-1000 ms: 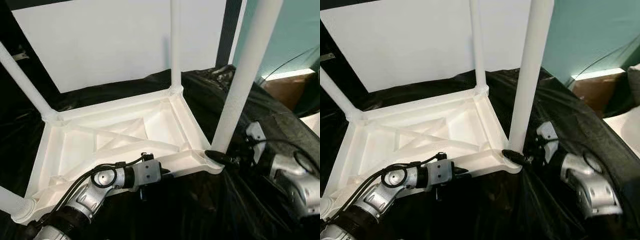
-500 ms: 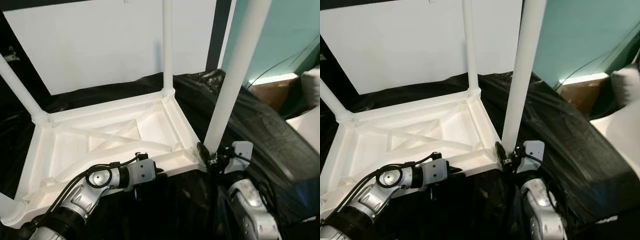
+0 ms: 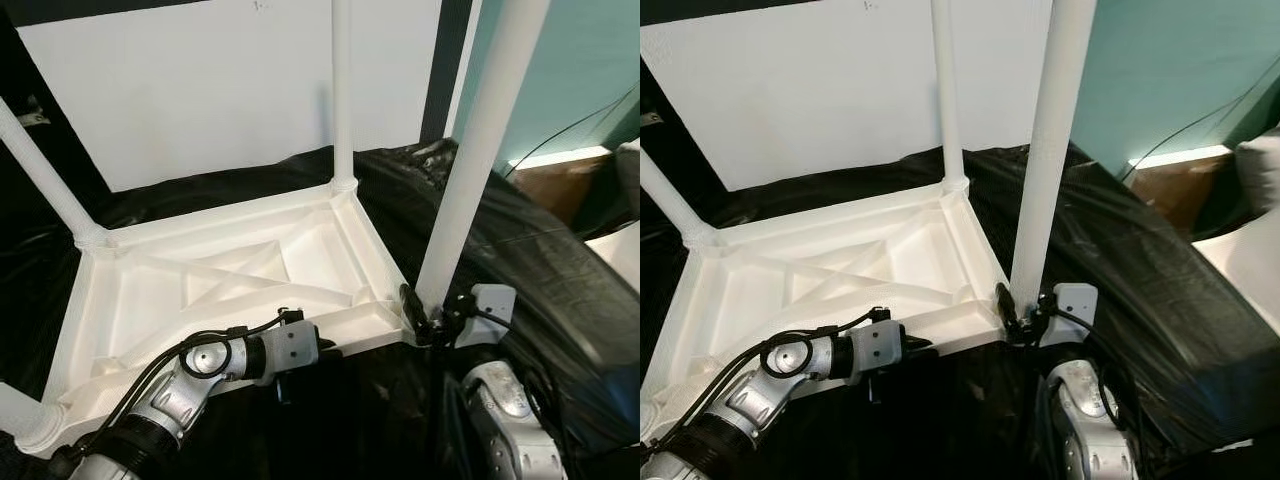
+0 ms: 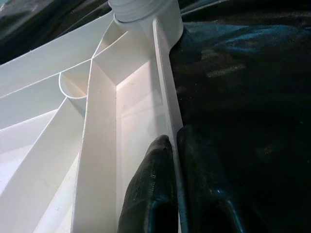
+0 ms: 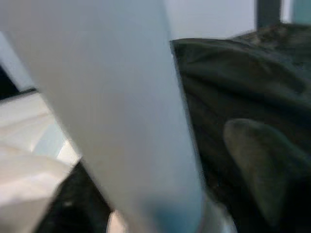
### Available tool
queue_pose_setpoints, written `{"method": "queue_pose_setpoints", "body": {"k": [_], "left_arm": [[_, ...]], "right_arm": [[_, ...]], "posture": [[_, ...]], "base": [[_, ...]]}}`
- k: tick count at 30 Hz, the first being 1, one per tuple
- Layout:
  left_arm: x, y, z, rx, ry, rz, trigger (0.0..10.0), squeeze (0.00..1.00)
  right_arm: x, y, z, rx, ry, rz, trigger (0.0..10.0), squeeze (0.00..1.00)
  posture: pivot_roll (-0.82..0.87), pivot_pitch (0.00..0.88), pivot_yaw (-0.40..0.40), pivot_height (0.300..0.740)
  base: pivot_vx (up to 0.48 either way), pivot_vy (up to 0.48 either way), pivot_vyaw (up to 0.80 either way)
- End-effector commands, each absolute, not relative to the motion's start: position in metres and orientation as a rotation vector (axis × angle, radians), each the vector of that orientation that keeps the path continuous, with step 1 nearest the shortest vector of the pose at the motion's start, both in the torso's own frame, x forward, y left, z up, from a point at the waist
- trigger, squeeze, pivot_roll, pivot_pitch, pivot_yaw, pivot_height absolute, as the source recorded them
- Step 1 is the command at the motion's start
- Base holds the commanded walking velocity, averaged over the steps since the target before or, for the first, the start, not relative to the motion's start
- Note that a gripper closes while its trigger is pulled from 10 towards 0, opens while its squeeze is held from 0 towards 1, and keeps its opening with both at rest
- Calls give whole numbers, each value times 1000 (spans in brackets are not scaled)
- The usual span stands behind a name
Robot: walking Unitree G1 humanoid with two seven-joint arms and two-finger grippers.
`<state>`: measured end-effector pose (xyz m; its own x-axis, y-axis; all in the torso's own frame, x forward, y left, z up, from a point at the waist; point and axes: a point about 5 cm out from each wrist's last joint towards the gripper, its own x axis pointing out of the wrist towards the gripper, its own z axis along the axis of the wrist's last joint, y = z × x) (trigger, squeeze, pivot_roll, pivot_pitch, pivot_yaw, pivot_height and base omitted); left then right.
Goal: Building children table
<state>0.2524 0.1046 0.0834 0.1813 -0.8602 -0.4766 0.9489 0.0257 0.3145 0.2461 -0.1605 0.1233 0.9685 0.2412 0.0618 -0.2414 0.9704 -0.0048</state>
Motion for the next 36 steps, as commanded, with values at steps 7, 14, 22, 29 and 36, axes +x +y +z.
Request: {"method": "queue_pose_setpoints", "body": {"k": [7, 14, 22, 29, 36], "left_arm": [[223, 121, 31, 629, 488, -1501, 10000, 0], [223, 122, 32, 629, 486, -1492, 10000, 0], [222, 124, 34, 621, 486, -1481, 10000, 0], [221, 125, 36, 624, 483, -1483, 10000, 0], [223, 125, 37, 633, 481, -1490, 10000, 0]], "right_arm": [[261, -175, 151, -117, -97, 550, 10000, 0], [266, -185, 154, -214, 1, 745, 7608, 0], [268, -193, 147, -204, 96, 834, 0, 0], [270, -194, 145, -169, 97, 857, 0, 0], [269, -195, 142, -148, 101, 856, 0, 0]], "posture": [[-64, 24, 18, 740], [-59, 22, 15, 740], [-38, 20, 7, 740], [-41, 18, 11, 740], [-48, 13, 20, 740]], "base": [[0, 0, 0], [0, 0, 0], [0, 0, 0], [0, 0, 0], [0, 0, 0]]}}
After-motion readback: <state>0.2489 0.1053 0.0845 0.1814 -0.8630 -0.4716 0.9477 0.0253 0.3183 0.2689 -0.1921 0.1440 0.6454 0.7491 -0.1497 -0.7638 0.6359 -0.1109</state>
